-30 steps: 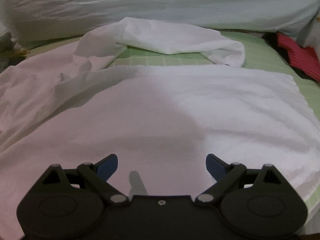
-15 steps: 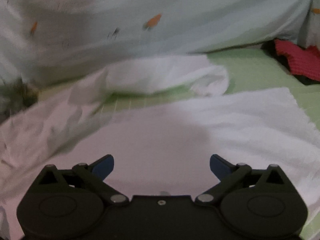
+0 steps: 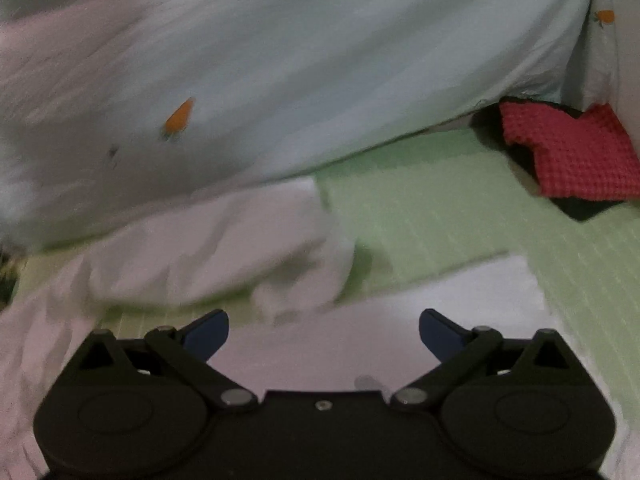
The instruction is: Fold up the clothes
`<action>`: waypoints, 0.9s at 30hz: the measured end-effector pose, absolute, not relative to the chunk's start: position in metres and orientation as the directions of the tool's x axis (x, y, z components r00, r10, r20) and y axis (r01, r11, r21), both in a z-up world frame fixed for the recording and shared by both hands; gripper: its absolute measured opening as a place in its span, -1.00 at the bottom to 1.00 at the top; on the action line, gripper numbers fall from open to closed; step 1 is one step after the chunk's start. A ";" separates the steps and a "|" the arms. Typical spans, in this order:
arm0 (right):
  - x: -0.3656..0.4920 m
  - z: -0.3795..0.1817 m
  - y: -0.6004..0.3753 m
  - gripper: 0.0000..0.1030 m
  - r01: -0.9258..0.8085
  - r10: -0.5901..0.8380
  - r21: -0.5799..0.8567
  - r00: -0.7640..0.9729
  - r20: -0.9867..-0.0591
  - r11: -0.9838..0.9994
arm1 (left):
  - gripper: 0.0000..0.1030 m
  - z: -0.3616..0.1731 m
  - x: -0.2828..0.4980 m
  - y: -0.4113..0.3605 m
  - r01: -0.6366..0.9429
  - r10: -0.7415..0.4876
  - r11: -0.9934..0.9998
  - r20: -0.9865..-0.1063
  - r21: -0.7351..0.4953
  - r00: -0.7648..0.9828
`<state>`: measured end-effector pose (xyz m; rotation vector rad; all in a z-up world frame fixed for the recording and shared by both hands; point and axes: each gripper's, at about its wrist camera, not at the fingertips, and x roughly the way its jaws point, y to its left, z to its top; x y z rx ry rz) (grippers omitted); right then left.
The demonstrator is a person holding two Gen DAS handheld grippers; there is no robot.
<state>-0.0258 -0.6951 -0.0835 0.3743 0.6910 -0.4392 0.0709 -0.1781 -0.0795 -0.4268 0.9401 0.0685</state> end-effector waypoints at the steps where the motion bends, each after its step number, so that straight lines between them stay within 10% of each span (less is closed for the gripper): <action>1: -0.016 -0.083 -0.705 0.97 0.508 -0.263 0.194 0.691 -0.673 0.839 | 0.82 -0.082 0.078 -0.186 -0.238 -0.129 0.918 -0.805 -0.318 0.579; 15: 0.164 -0.149 -0.766 0.34 0.452 -0.165 0.169 0.610 -0.775 0.876 | 0.83 -0.104 0.161 -0.258 -0.170 -0.086 0.968 -0.876 -0.187 0.474; 17: 0.188 -0.162 -0.769 -0.04 0.439 -0.159 0.146 0.586 -0.795 0.886 | 0.83 -0.109 0.164 -0.262 -0.165 -0.078 0.971 -0.882 -0.173 0.465; 18: 0.190 -0.163 -0.767 -0.72 0.420 -0.152 0.142 0.592 -0.792 0.896 | 0.83 -0.111 0.164 -0.263 -0.163 -0.073 0.973 -0.885 -0.165 0.460; 20: 0.189 -0.161 -0.766 -0.89 0.399 -0.134 0.162 0.617 -0.776 0.902 | 0.83 -0.115 0.164 -0.265 -0.161 -0.073 0.974 -0.890 -0.161 0.450; 27: 0.124 -0.036 -0.757 -0.93 0.359 -0.261 0.151 0.857 -0.445 0.921 | 0.83 -0.102 0.152 -0.267 -0.107 -0.141 0.969 -0.854 -0.223 0.501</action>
